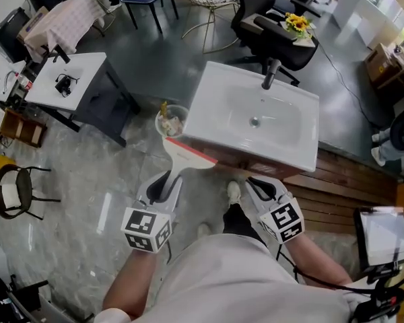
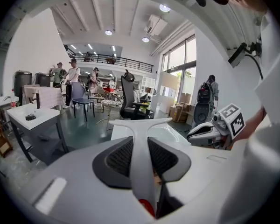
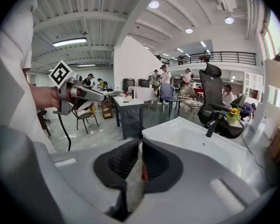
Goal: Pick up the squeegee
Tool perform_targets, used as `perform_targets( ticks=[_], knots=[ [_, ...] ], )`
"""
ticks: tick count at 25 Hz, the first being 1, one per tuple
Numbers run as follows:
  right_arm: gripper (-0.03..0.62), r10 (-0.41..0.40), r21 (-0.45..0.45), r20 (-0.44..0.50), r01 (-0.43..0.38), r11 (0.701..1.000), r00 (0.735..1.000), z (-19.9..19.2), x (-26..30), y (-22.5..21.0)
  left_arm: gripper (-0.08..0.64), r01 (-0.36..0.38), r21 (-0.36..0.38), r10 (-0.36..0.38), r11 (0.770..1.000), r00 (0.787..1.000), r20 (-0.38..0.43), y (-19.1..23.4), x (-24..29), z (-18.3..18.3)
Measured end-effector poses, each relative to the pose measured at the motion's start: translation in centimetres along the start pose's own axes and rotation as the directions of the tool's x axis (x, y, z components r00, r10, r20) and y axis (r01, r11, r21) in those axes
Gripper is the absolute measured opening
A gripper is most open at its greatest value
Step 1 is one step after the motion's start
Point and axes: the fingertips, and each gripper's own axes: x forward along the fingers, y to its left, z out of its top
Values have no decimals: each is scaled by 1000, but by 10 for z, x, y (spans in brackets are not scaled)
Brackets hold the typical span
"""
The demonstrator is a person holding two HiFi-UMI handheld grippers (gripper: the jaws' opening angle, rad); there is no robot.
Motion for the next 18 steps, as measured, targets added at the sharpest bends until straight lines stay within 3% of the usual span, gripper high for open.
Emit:
perform_targets(
  ticks=[18],
  knots=[
    [20,3,-39,31,-1,999,1000,13,-24,61,104,11,21,-11,1000,1000,-6,-17,-63,-26]
  ],
)
